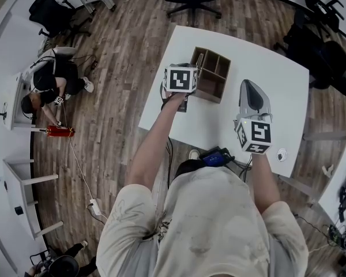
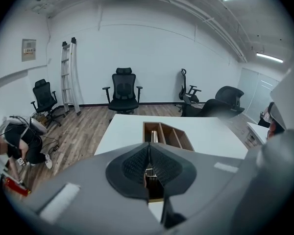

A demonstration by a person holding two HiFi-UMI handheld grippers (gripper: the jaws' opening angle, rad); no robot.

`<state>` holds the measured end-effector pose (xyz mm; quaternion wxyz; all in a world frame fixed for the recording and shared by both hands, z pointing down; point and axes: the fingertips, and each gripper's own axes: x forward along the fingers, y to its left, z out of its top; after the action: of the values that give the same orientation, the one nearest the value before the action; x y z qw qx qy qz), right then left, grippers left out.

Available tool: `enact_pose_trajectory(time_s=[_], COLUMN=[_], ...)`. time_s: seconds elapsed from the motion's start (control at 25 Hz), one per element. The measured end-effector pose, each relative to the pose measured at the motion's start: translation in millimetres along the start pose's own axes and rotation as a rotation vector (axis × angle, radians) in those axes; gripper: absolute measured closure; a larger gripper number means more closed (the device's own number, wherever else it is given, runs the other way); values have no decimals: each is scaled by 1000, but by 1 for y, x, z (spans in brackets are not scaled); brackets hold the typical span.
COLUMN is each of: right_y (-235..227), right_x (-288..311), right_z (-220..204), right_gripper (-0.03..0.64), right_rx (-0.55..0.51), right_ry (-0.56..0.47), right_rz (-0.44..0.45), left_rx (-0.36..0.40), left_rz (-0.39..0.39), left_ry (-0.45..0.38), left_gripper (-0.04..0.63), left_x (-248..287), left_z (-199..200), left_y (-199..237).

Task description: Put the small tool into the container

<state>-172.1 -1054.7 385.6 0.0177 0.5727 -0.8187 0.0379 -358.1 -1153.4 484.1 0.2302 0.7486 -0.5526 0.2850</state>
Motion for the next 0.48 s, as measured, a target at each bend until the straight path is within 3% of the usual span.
enact_pose_trajectory(time_s=[0.2, 0.48], right_y=[-11, 21], right_x=[-7, -9], right_z=[4, 5], right_gripper=[611, 611], right_rx=[-1, -5], right_ry=[-5, -6], right_rz=[-1, -6], left_rx=[46, 14], left_rz=[37, -6], left_ry=[-89, -191], left_gripper=[575, 575], left_x=[-20, -57], left_z=[18, 19], left_y=[-16, -8])
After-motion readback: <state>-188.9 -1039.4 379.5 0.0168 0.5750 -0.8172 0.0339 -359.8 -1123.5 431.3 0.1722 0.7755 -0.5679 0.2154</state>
